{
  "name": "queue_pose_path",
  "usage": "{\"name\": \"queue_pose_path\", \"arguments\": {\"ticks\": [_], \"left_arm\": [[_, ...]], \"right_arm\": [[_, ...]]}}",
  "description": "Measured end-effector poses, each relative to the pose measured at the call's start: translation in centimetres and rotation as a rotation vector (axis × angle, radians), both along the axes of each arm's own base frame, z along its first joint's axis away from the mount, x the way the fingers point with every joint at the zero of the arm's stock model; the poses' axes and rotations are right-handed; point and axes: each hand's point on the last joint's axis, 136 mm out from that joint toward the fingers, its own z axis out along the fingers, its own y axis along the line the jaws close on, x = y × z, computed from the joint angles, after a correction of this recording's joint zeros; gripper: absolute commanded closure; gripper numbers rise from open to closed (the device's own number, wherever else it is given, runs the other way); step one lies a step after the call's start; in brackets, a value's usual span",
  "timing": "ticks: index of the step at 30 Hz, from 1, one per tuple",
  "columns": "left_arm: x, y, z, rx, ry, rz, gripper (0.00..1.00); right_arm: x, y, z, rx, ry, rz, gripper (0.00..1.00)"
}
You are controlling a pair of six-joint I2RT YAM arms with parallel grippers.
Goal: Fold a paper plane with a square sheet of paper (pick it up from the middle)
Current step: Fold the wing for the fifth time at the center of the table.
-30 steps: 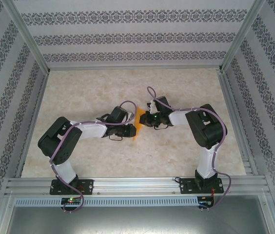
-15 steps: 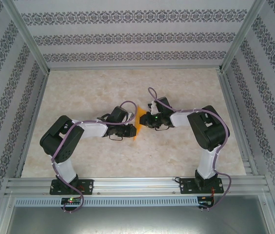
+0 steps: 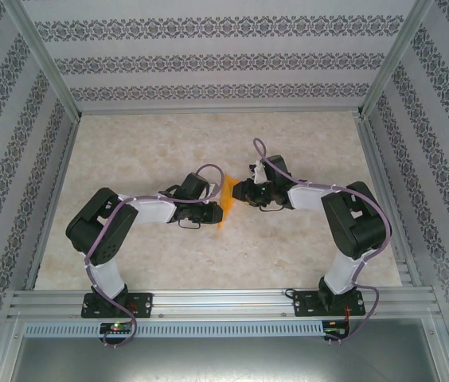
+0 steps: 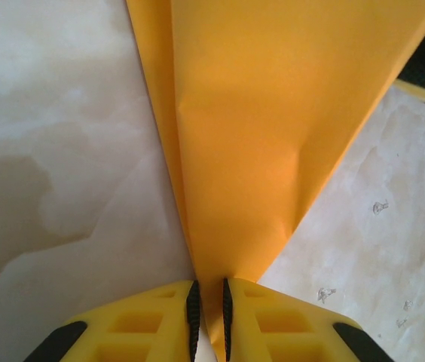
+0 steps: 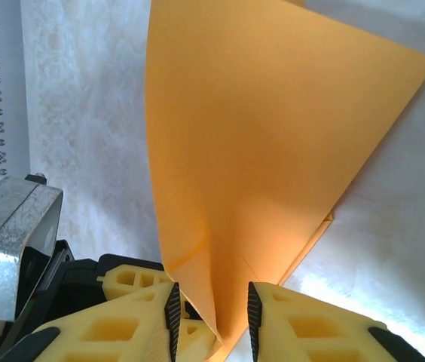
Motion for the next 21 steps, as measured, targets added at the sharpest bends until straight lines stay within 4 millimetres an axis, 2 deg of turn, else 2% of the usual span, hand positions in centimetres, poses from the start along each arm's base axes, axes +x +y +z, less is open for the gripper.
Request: {"name": "queue_pose_path", "arguments": {"ticks": [9,16,21], "left_arm": [[0.0,0.0,-0.1,0.009,0.014,0.000,0.79],[0.1,0.0,-0.1,0.018,0.029,-0.001,0.79],[0.1,0.0,-0.1,0.028,0.036,-0.005,0.79]], "right_arm": [[-0.6,0.8,-1.4,-0.004,0.035,0.024,0.68],[-0.5,0.9,-1.2,0.004,0.027,0.025,0.72],[-0.3,1.2,-0.7,0.030,0.021,0.027,0.70]]}}
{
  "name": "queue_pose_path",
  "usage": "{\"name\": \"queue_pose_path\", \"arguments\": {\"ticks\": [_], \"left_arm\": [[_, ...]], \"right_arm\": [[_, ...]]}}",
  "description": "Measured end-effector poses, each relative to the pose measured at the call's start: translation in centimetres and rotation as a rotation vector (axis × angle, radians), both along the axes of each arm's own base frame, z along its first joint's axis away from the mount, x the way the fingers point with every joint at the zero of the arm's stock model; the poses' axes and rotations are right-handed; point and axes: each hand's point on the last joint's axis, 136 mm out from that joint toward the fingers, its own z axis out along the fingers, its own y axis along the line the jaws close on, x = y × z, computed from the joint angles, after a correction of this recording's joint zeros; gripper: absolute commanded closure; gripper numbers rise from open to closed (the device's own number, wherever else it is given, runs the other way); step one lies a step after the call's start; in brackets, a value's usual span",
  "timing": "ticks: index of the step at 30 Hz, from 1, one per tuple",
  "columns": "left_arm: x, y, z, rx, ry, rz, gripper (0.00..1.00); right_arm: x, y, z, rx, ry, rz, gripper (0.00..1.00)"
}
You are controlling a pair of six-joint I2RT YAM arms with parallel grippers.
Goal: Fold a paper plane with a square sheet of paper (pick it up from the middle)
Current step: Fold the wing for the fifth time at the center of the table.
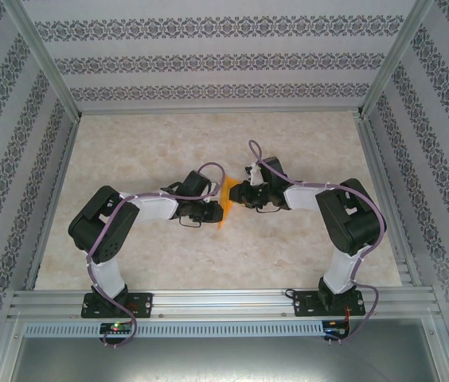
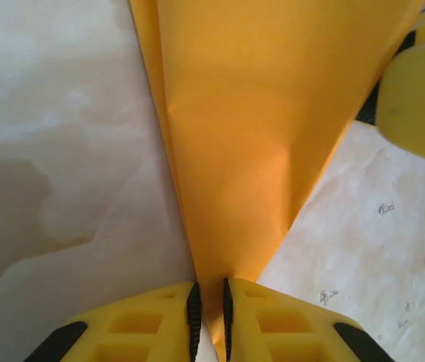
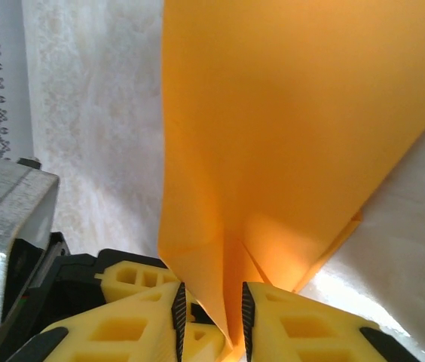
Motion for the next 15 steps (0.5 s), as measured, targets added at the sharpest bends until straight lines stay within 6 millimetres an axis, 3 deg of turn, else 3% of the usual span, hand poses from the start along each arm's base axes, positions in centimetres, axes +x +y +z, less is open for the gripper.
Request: {"name": "queue_pose_path", "arguments": {"ticks": [9,15], "left_arm": [[0.0,0.0,0.0,0.002,0.003,-0.002,0.79],[0.0,0.0,0.0,0.006,0.007,-0.002,0.78]], "right_arm": [[-0.2,0.1,1.2,0.027,-0.020,0.003,0.66],[-0.4,0.9,0.4,0.004,-0.001,0.028,0.74]]}}
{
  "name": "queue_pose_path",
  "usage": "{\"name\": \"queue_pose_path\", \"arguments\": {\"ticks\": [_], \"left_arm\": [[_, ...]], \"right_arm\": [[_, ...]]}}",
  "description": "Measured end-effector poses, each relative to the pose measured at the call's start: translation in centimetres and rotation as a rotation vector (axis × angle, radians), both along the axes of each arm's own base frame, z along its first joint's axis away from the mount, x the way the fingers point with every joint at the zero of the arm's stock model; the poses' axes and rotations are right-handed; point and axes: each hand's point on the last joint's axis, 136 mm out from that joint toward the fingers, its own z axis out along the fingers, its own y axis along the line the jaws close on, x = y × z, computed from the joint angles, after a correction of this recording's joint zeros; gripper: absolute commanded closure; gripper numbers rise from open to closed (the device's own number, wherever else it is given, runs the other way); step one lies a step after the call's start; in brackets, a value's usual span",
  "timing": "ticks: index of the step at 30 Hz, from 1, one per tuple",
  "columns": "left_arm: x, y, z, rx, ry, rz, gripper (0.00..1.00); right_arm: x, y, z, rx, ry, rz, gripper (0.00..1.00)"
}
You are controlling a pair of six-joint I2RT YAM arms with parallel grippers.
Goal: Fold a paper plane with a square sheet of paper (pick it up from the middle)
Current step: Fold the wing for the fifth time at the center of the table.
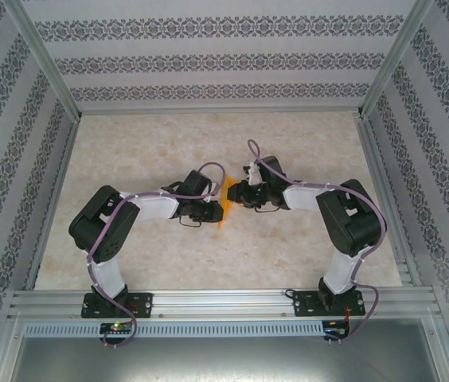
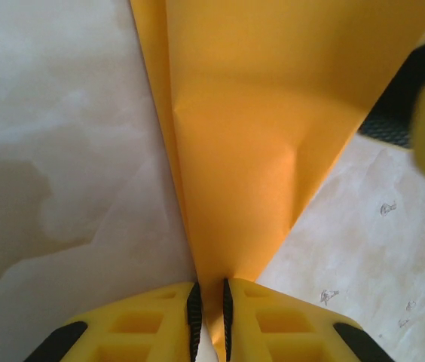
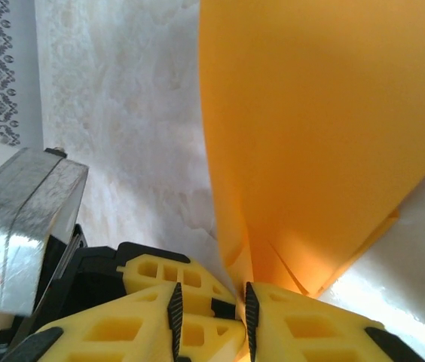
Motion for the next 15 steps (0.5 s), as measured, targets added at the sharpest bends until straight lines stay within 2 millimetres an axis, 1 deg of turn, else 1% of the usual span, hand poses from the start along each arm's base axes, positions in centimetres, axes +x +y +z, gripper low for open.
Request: {"name": "queue_pose_path", "arguments": {"ticks": [5,10,15], "left_arm": [[0.0,0.0,0.0,0.000,0.000,-0.001,0.78],[0.0,0.0,0.1,-0.002,0.000,-0.004,0.78],[0.0,0.0,0.2,-0.003,-0.002,-0.005,0.77]], "right_arm": [[0.2,0.3,-1.2,-0.030,0.011,0.013,0.89],[0.4,-0.2,-1.9,-0.085,0.017,0.011,0.95],[0.9,-0.5,-2.7,-0.133,0.012,0.017,0.95]]}}
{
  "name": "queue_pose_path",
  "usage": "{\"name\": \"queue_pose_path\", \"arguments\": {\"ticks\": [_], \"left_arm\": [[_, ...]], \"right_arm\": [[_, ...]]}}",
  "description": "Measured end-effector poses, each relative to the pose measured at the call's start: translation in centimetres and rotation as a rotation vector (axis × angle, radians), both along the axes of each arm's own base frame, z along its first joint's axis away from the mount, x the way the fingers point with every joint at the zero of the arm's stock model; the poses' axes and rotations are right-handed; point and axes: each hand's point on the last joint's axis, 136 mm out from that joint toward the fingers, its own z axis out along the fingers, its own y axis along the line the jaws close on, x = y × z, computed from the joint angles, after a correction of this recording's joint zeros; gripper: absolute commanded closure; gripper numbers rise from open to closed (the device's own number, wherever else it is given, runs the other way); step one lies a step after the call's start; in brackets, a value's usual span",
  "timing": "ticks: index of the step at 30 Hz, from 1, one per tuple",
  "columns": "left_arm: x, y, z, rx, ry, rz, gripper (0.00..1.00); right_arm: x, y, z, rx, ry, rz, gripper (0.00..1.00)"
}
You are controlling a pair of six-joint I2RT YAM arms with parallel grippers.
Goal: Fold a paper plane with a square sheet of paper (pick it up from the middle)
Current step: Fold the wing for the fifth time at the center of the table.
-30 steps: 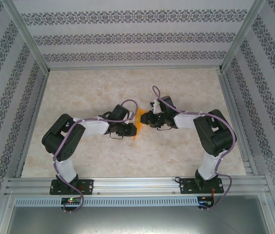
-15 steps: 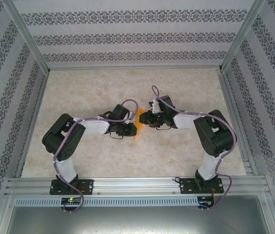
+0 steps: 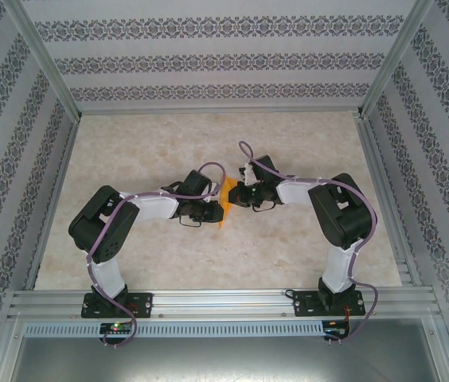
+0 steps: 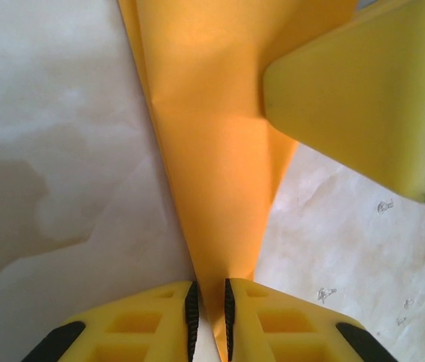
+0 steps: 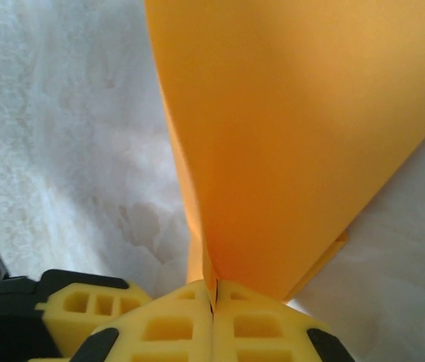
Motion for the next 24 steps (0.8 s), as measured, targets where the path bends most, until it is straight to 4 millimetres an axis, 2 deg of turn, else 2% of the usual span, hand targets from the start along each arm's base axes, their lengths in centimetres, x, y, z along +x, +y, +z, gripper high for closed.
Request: {"name": "queue_pose_path", "arguments": {"ticks": [5,17,24], "left_arm": [[0.0,0.0,0.1,-0.001,-0.002,-0.004,0.77],[-0.1,-0.1,0.3,-0.002,-0.010,-0.012,0.78],[0.2,-0.1,1.0,-0.007,-0.032,-0.007,0.85]], "right_arm": [[0.3,-0.2,-1.3,-0.041,0.014,0.008,0.96],[1.0,-0.2,-1.3,-0.080,0.000,0.030,0.96],[1.3,-0.3,-1.4,-0.111,-0.009,0.037,0.96]]}}
